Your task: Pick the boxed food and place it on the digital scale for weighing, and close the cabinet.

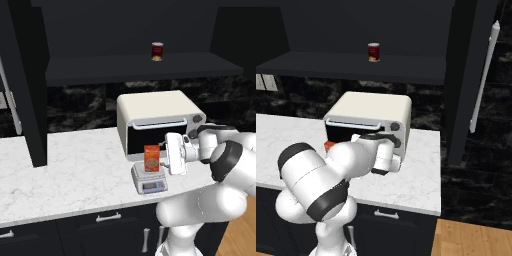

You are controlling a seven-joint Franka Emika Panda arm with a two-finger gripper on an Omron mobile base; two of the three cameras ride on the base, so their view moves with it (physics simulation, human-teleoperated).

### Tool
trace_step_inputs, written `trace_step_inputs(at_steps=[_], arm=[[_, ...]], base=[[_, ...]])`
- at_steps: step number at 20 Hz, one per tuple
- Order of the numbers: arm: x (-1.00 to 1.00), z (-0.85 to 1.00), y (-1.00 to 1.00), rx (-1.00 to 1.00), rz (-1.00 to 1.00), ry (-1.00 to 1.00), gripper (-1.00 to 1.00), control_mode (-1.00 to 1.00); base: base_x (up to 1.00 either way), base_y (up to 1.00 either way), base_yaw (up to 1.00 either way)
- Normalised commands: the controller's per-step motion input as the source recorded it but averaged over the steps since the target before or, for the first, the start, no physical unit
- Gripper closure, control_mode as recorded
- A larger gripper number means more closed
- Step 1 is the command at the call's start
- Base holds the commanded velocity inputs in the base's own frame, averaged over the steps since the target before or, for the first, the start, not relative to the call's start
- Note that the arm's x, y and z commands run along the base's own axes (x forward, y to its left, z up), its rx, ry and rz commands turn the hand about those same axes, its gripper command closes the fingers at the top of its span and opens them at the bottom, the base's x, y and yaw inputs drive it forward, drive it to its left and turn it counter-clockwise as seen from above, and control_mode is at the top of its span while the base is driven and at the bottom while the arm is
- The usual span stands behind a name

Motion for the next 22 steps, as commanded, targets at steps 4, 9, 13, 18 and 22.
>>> trace_step_inputs(at_steps=[4, 9, 13, 18, 22], arm=[[0.0, -0.08, -0.23, 0.0, 0.0, -0.15, -1.0, -1.0], [-0.51, 0.05, -0.55, 0.01, 0.0, -0.29, -1.0, -1.0], [-0.9, 0.45, -0.62, 0.05, -0.04, -0.39, -1.0, -1.0], [-0.89, 0.57, -0.69, 0.15, -0.11, -0.31, -1.0, -1.0], [-0.59, 0.78, -0.62, 0.31, -0.03, -0.31, -1.0, -1.0]], base=[[0.0, 0.0, 0.0], [0.0, 0.0, 0.0], [0.0, 0.0, 0.0], [0.0, 0.0, 0.0], [0.0, 0.0, 0.0]])
